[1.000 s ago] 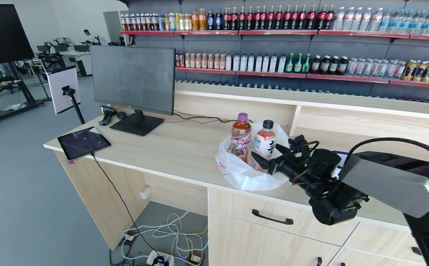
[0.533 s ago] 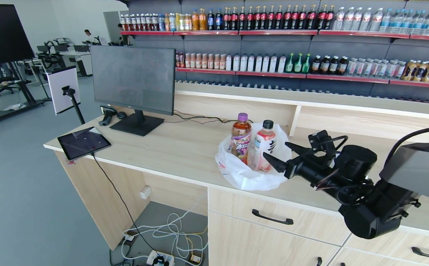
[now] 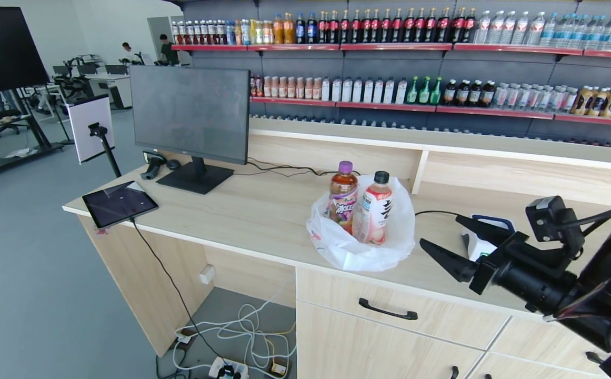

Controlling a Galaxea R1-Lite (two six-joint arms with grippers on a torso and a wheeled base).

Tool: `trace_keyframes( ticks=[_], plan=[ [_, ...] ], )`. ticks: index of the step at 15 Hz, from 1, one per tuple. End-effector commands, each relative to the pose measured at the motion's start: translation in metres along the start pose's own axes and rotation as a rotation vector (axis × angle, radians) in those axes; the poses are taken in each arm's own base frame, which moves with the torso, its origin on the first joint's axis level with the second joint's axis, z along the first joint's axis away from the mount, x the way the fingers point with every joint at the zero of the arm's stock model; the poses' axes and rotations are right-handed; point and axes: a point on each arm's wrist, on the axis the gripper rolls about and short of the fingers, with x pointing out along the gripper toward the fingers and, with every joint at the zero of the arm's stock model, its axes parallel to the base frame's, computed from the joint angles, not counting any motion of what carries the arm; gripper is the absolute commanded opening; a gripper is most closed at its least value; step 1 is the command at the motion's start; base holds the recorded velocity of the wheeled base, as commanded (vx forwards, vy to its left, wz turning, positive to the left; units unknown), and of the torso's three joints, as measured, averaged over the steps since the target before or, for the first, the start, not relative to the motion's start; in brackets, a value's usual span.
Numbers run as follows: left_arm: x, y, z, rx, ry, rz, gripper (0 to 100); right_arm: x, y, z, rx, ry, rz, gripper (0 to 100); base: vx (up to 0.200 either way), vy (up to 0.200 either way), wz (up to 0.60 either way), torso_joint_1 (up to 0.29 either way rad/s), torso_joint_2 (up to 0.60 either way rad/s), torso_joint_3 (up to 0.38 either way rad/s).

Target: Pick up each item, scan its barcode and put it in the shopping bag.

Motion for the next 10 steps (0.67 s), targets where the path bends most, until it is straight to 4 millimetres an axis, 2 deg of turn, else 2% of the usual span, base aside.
trace_keyframes(
  ticks=[1, 3, 7, 9, 10],
  plan=[
    [0.000, 0.000, 0.000, 0.000, 0.000, 0.000, 100, -0.052, 0.018, 0.014, -0.026, -0.035, -0.003, 100, 0.000, 0.000, 0.00, 0.000, 0.00, 0.000],
    [0.000, 0.000, 0.000, 0.005, 0.000, -0.001, 100, -0.072, 0.025, 0.020, -0.072, -0.070, -0.008, 100, 0.000, 0.000, 0.00, 0.000, 0.00, 0.000],
    [0.000, 0.000, 0.000, 0.005, 0.000, -0.001, 100, -0.080, 0.027, 0.030, -0.132, -0.127, -0.066, 100, 0.000, 0.000, 0.00, 0.000, 0.00, 0.000],
    [0.000, 0.000, 0.000, 0.005, 0.000, -0.001, 100, -0.083, 0.028, 0.031, -0.131, -0.121, -0.078, 100, 0.000, 0.000, 0.00, 0.000, 0.00, 0.000],
    [0.000, 0.000, 0.000, 0.003, 0.000, 0.000, 100, -0.091, 0.031, 0.029, -0.138, -0.070, -0.087, 100, 0.000, 0.000, 0.00, 0.000, 0.00, 0.000]
  ],
)
